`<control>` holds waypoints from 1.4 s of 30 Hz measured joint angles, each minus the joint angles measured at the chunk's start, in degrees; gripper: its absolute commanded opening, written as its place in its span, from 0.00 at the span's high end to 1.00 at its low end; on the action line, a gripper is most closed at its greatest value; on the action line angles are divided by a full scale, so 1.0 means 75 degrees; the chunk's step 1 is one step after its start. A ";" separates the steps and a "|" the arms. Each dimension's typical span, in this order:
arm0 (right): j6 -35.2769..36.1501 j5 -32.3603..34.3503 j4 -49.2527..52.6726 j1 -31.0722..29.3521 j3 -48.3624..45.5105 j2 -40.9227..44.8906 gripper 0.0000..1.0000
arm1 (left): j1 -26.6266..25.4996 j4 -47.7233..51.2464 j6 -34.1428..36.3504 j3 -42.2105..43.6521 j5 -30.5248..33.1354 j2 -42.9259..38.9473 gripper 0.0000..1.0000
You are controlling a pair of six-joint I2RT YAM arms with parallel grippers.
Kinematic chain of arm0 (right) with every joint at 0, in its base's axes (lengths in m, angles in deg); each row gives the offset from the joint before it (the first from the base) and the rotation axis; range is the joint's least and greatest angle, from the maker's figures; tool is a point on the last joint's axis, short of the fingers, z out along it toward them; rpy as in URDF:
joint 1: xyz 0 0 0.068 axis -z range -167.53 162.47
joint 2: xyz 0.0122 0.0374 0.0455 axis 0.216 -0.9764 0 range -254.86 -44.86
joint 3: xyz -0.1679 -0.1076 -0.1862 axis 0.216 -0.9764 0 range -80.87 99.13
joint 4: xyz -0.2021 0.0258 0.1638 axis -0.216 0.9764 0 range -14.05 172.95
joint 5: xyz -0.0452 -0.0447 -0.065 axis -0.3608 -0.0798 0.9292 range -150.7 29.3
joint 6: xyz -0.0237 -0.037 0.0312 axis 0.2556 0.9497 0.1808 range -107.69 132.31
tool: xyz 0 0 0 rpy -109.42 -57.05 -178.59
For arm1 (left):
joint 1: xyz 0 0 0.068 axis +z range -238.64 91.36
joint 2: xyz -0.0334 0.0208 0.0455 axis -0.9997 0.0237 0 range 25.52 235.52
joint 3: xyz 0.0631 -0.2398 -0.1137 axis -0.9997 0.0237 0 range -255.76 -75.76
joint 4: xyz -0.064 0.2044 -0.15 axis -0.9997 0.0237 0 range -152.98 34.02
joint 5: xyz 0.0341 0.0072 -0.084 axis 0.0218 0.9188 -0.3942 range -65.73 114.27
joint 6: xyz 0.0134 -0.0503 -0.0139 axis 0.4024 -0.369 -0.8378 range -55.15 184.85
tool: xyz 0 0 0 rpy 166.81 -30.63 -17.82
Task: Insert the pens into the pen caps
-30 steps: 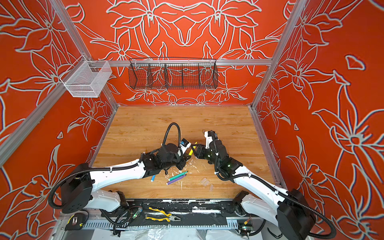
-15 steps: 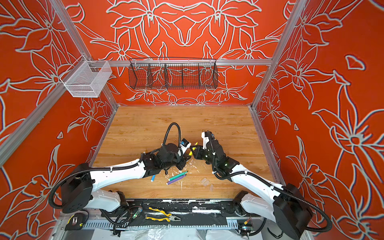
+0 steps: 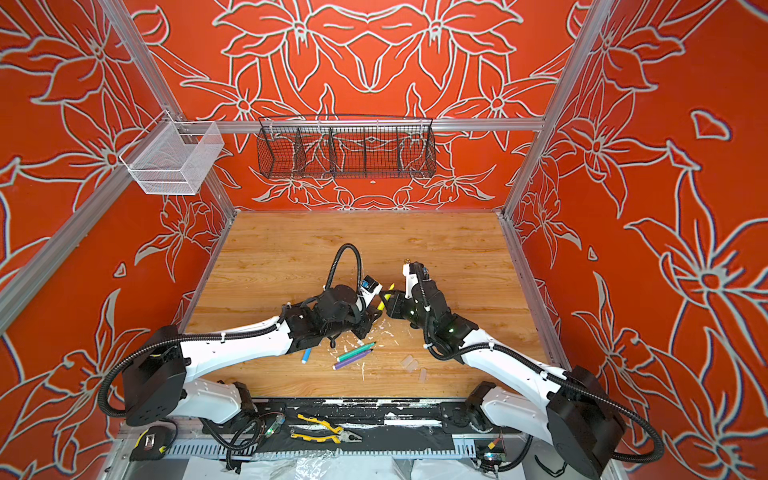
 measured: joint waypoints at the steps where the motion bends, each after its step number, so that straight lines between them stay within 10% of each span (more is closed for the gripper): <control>1: -0.0055 -0.0003 -0.0055 -0.0047 -0.0041 0.0020 0.99 | 0.0023 -0.0047 -0.0023 0.0000 -0.0029 0.0017 0.74; 16: -0.0551 -0.0070 -0.0731 -0.0178 -0.0484 0.0315 1.00 | 0.0189 -0.0338 -0.0157 0.0000 -0.0516 0.0111 0.69; 24: -0.0685 -0.0050 -0.0831 -0.0178 -0.0656 0.0554 1.00 | 0.0169 -0.0493 -0.0114 0.0000 -0.0857 0.0184 0.98; 30: -0.0656 0.0052 -0.0676 -0.0178 -0.0679 0.0629 0.46 | 0.0192 -0.0484 -0.0128 0.0000 -0.0819 0.0187 1.00; 42: 0.0539 0.1690 0.1760 -0.0178 0.0490 0.0988 0.24 | 0.0988 -0.0318 -0.0901 0.0309 0.0522 -0.0029 1.00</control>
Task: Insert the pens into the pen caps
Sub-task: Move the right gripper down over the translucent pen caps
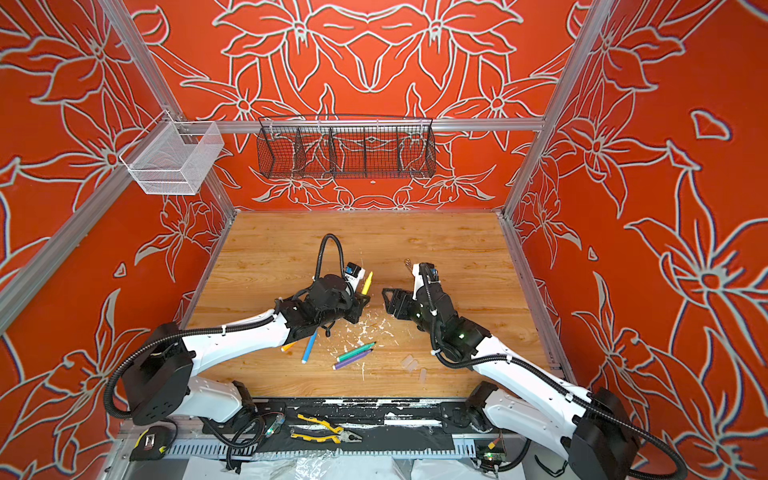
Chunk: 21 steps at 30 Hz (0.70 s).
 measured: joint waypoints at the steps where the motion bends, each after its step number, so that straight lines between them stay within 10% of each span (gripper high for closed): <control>1: 0.0149 0.0169 0.0175 0.0000 0.0137 -0.0006 0.24 | 0.0017 0.0003 -0.0064 0.0085 0.0128 -0.0085 1.00; 11: 0.0437 0.1454 0.3535 -0.0082 0.1836 -0.0434 0.33 | 0.0026 -0.0376 -0.0047 0.0892 0.1011 -0.1005 1.00; 21: -0.1064 0.1207 0.5904 -0.1786 0.0953 -0.0286 0.39 | 0.0026 -0.0933 0.0216 0.1227 0.0973 -0.1259 1.00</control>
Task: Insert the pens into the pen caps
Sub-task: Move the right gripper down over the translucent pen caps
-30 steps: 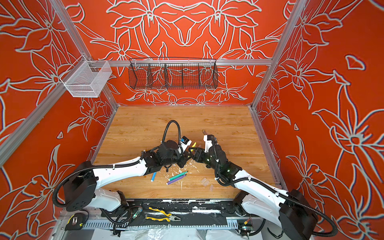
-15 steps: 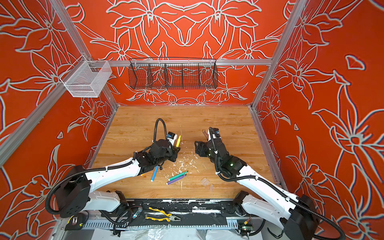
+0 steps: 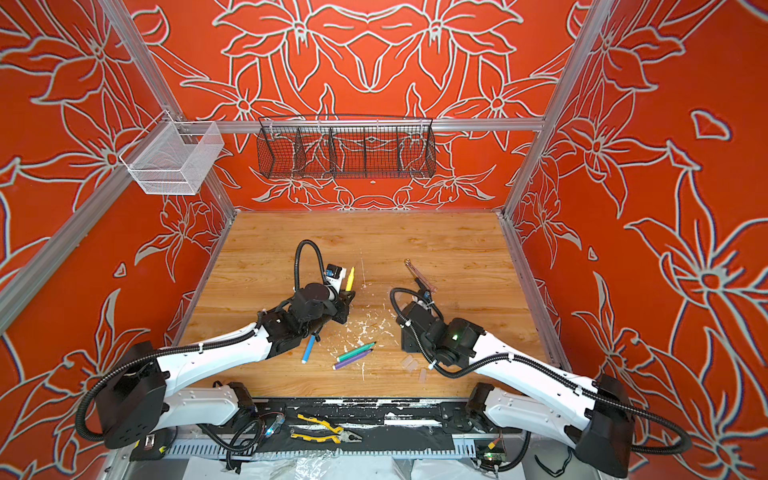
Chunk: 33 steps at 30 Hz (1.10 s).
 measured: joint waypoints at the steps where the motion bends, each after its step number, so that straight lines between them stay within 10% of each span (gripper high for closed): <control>1: -0.0090 -0.0009 0.0085 -0.0105 -0.0017 -0.0003 0.40 | 0.0000 -0.0073 0.0052 0.0119 0.0000 -0.0090 1.00; 33: -0.0953 -0.0635 -0.1110 -0.0600 -0.2224 -0.0309 0.54 | 0.0000 -0.0580 0.0935 0.0784 -0.0860 -0.1160 1.00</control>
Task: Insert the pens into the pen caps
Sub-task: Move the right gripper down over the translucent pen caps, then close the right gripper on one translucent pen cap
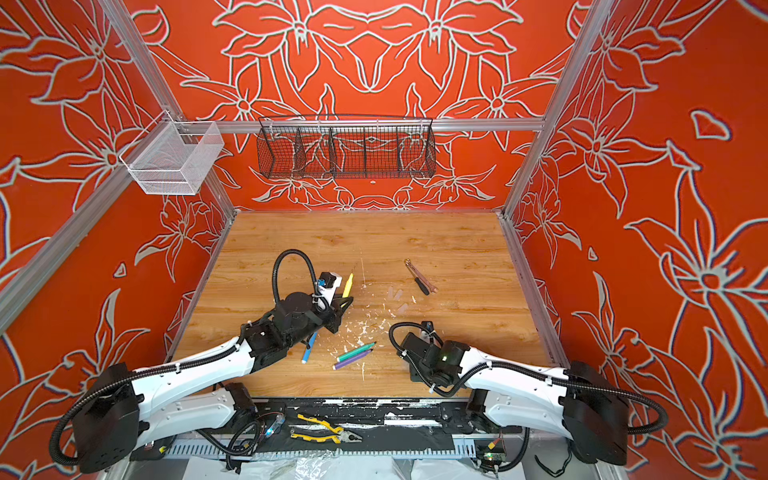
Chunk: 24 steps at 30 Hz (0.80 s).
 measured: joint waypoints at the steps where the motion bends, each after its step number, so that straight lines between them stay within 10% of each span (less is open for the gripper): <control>1: -0.0026 -0.0012 0.0023 -0.0023 -0.0003 0.0023 0.54 | -0.0003 0.0000 0.0003 0.0000 0.0006 0.0000 1.00; 10: -0.0271 -0.0125 0.0230 -0.0347 -0.0026 0.0195 0.55 | 0.0000 0.0000 0.0003 0.0000 0.0023 0.0000 1.00; 24: -0.0498 0.0017 0.0312 -0.0513 -0.0015 0.0020 0.84 | -0.0003 0.0000 0.0006 0.0000 0.0026 -0.0070 1.00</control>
